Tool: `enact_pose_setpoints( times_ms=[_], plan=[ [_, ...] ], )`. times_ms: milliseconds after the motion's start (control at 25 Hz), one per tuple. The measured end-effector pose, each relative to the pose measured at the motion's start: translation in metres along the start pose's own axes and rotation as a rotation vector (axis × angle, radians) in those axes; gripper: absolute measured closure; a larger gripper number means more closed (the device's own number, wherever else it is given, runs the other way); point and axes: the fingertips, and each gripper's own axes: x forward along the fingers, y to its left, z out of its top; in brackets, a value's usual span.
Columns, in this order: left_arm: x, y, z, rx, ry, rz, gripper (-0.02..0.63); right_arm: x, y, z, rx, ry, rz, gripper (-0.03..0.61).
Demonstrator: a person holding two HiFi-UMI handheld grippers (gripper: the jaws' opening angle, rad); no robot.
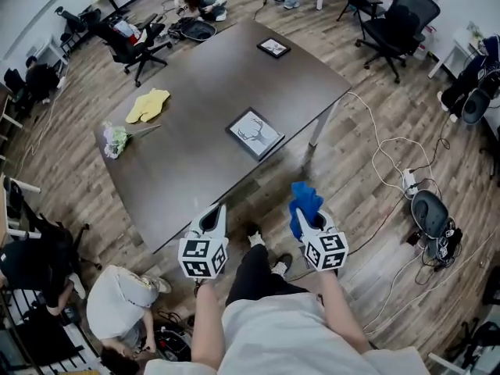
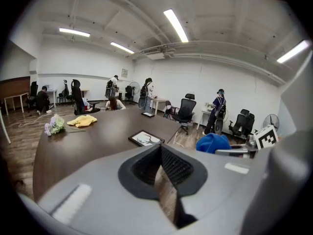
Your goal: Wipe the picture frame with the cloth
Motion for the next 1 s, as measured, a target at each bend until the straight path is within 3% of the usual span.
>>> enact_pose_setpoints(
  times_ms=[240,400,640,1000],
  plan=[
    [0.059,0.033,0.018,-0.083,-0.005,-0.009,0.561,0.063,-0.018,0.036,-0.078,0.025,0.024,0.497],
    [0.111,0.06,0.054,-0.129,-0.038,-0.022,0.561,0.122,-0.027,0.081,-0.119,0.024,0.052,0.497],
    [0.184,0.101,0.091,-0.145,-0.021,-0.021,0.561,0.221,-0.022,0.133,-0.189,0.056,0.129,0.497],
    [0.244,0.151,0.091,-0.181,0.075,-0.032,0.56,0.296,-0.019,0.142,-0.21,0.156,0.16,0.497]
  ],
)
